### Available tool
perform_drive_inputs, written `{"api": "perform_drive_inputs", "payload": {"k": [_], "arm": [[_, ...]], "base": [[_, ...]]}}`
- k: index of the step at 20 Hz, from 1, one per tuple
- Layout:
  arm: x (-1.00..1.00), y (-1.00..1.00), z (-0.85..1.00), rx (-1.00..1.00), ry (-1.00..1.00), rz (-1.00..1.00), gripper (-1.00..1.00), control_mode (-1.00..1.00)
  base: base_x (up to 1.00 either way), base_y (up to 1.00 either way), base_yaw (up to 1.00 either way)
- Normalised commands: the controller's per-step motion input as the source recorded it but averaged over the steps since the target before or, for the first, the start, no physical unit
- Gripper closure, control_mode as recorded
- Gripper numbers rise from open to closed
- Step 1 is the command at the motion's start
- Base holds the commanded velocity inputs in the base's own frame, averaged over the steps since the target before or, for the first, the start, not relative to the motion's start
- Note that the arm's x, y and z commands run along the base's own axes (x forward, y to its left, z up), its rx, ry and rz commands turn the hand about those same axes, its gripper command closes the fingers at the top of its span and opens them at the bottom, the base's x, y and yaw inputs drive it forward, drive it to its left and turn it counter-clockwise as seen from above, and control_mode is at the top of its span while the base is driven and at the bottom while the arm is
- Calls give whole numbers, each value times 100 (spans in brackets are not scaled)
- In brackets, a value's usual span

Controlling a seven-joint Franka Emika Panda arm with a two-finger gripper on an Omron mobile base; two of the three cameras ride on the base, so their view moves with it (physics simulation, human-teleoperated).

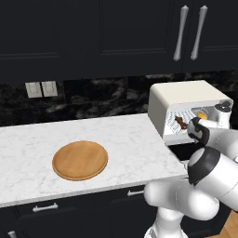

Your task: Pick up the kebab skewer and baguette bread, and place them inside the toaster oven. Close the toaster oven door and start by setting the timer.

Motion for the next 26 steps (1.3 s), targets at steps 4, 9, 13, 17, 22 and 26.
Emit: {"api": "perform_drive_inputs", "payload": {"k": [4, 9, 13, 17, 22, 26], "arm": [[3, -15, -4, 0, 0, -9, -100, -100], [31, -16, -5, 0, 0, -9, -100, -100], [29, -9, -3, 0, 0, -7, -100, -100], [16, -1, 0, 0, 0, -6, -100, -100], [36, 0, 0, 4, 0, -9, -100, -100], [46, 0, 0, 4, -3, -8, -100, -100]], "base": [[0, 0, 0], [0, 0, 0], [0, 0, 0], [0, 0, 0], [0, 0, 0], [0, 0, 0]]}}
